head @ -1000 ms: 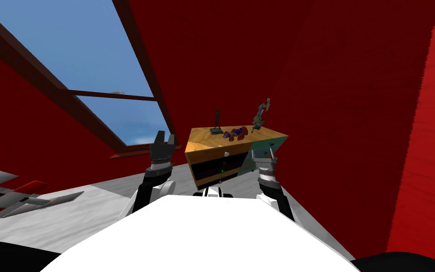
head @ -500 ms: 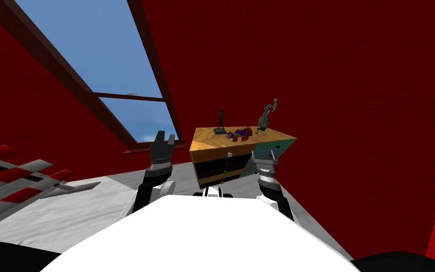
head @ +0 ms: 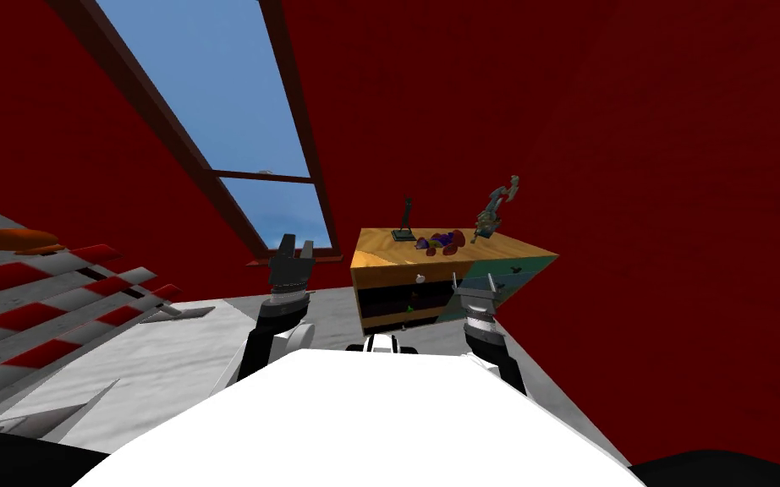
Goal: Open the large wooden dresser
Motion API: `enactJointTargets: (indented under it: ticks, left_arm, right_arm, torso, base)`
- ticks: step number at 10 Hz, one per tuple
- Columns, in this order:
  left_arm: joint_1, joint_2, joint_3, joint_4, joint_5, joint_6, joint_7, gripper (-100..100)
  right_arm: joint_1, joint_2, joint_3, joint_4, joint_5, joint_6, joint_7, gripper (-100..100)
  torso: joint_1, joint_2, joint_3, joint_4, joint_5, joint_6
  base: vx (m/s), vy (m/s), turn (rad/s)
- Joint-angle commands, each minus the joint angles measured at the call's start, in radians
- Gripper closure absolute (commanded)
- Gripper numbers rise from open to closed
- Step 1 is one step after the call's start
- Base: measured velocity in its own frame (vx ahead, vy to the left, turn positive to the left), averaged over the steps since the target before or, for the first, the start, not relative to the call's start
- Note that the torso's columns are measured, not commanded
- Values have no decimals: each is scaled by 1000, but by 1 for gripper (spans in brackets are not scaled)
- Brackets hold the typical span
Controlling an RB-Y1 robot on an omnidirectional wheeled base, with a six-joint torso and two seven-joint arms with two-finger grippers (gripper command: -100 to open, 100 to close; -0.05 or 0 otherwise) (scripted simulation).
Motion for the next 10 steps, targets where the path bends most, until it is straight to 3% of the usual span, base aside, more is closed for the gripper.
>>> enactJointTargets:
  ticks: [1, 3, 10]
  left_arm:
    - [0, 0, 0, 0, 0, 0, 0, 0]
    - [0, 0, 0, 0, 0, 0, 0, 0]
    - [0, 0, 0, 0, 0, 0, 0, 0]
  right_arm:
    - [9, -1, 7, 20, -37, -21, -72, -100]
    - [9, -1, 7, 20, -37, -21, -115, -100]
    - [35, -3, 24, 77, -134, -76, -309, -100]
  torso:
    - [-1, 0, 0, 0, 0, 0]
    - [0, 0, 0, 0, 0, 0]
    - [-1, 0, 0, 0, 0, 0]
  base:
    - [-10, 20, 273]
    - [-5, 12, 67]
    - [-5, 15, 145]
